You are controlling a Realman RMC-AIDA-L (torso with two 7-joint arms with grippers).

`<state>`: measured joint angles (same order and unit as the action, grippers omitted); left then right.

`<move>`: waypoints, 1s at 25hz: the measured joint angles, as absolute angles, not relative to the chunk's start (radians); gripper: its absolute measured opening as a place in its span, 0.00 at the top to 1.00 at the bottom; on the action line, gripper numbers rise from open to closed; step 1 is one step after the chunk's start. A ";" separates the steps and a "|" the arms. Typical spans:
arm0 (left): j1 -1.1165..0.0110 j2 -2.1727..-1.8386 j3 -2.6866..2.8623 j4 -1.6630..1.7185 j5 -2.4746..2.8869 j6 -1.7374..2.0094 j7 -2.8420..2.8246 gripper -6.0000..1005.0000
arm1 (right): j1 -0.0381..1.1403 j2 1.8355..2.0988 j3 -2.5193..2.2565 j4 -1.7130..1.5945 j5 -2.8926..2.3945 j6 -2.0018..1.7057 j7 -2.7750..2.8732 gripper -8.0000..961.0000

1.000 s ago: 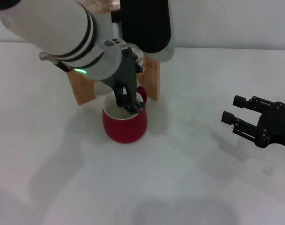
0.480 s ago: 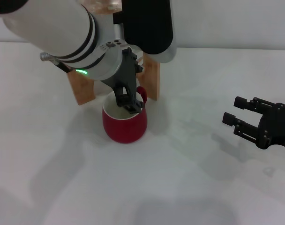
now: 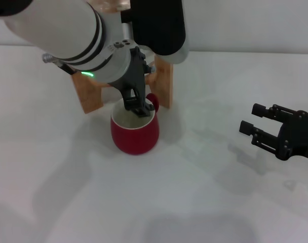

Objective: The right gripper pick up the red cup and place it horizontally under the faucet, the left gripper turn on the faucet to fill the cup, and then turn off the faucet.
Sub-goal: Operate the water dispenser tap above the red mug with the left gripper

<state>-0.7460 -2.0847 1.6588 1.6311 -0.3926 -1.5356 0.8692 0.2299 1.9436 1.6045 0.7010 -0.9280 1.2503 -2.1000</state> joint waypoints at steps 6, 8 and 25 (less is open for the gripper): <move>-0.747 -2.085 1.668 1.629 -0.376 -1.525 0.863 0.19 | 0.230 1.943 1.605 0.701 -0.928 1.251 -2.100 0.43; -0.747 -2.085 1.669 1.629 -0.374 -1.522 0.860 0.19 | 0.231 1.942 1.605 0.701 -0.928 1.251 -2.100 0.43; -0.694 -2.085 1.710 1.745 -0.409 -1.529 0.835 0.19 | 0.223 1.938 1.604 0.701 -0.928 1.262 -2.100 0.43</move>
